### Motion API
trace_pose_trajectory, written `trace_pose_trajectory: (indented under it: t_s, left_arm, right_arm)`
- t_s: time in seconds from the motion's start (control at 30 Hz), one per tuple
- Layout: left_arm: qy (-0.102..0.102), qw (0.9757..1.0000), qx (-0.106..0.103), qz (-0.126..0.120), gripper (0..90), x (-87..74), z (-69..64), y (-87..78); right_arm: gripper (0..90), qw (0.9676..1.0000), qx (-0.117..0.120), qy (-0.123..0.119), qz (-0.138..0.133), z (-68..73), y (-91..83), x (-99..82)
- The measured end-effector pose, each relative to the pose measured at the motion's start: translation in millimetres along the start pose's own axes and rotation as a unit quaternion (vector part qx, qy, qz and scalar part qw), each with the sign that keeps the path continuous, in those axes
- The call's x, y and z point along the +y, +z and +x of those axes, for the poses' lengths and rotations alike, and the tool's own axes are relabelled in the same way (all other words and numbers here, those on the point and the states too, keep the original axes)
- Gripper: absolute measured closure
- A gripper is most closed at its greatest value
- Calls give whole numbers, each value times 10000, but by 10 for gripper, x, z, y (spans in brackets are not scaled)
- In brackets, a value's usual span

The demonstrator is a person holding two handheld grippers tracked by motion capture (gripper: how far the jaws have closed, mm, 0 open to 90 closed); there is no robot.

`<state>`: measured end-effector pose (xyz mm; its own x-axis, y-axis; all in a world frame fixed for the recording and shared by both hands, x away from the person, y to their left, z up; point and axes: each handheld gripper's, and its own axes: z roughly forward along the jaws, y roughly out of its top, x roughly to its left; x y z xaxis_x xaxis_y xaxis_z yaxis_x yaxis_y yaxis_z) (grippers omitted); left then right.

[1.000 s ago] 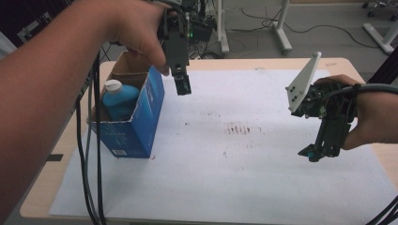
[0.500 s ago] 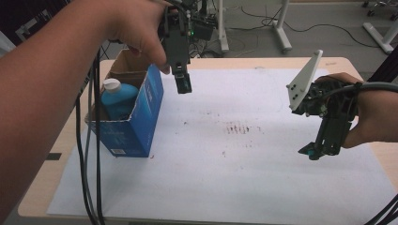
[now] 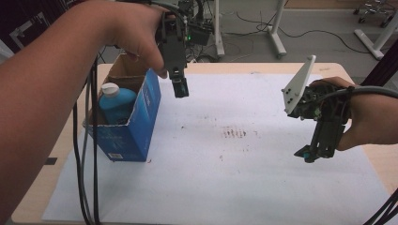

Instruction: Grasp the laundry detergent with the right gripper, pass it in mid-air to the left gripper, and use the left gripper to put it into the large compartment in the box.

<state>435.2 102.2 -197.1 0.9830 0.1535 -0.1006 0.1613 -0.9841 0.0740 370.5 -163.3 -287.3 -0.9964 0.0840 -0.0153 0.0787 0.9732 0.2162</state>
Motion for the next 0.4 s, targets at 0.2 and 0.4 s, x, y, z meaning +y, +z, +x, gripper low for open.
trace_pose_trajectory:
  t_s: [0.2,0.4]
  left_arm:
    - [-19,10000,-10,-21,17,-4,6,3]
    - [-3,10000,1,-24,17,-4,6,-3]
  right_arm:
    - [7,10000,-8,-5,-1,-14,-3,10]
    - [7,10000,-23,-29,-13,-22,2,19]
